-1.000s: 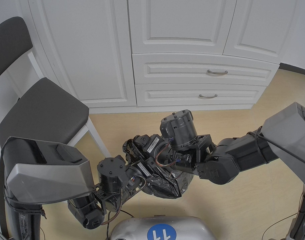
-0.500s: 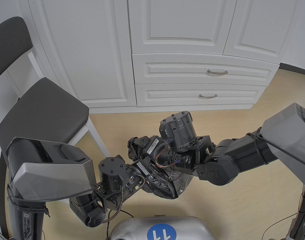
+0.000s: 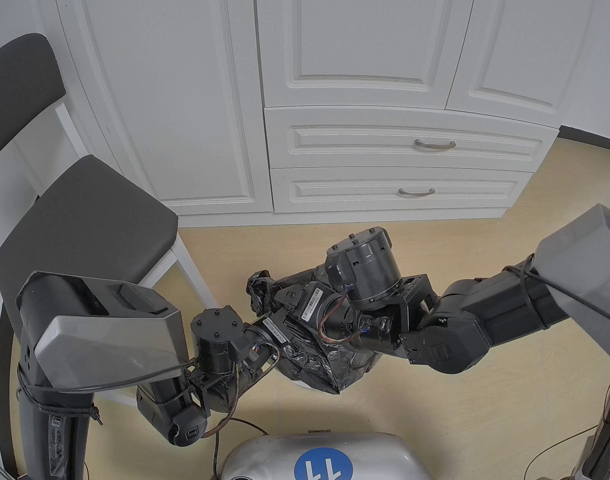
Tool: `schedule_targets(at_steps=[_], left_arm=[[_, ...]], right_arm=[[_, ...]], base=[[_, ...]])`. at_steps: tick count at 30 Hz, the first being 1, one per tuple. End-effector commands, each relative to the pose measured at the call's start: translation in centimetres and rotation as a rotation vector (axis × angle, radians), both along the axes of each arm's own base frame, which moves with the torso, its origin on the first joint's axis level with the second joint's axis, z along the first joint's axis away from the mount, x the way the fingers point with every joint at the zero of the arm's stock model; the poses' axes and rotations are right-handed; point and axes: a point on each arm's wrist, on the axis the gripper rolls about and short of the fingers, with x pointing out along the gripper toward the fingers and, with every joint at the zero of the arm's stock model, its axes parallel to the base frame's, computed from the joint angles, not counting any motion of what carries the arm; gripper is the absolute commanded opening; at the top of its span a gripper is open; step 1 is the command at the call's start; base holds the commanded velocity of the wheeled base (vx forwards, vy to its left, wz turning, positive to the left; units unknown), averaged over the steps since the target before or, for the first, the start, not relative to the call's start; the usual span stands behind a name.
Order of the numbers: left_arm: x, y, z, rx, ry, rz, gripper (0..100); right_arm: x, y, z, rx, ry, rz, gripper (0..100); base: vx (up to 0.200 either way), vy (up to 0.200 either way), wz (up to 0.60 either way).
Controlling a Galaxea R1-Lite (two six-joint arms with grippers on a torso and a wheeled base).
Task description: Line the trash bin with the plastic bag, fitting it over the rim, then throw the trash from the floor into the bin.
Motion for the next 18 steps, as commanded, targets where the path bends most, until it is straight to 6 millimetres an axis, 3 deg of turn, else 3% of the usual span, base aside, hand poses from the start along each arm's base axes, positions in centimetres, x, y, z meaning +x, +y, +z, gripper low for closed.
schedule_targets(at_steps=[1,5,18], left_arm=[[0.4,0.3,-0.7,0.01,0.014,0.013,0],[0.2,0.4,-0.7,0.014,0.017,0.011,0],[-1.4,0.7,-1.3,0.129,0.03,-0.023,0]], right_arm=[[-0.7,-1.0,2.0,-0.007,-0.017,0.005,100],[-0.9,-1.7,2.9,-0.025,-0.035,0.012,100],[-0.5,-3.1,2.6,-0.107,-0.07,0.001,100]], base=[[0.0,0.0,0.0],[0.0,0.0,0.0],[0.0,0.0,0.0]])
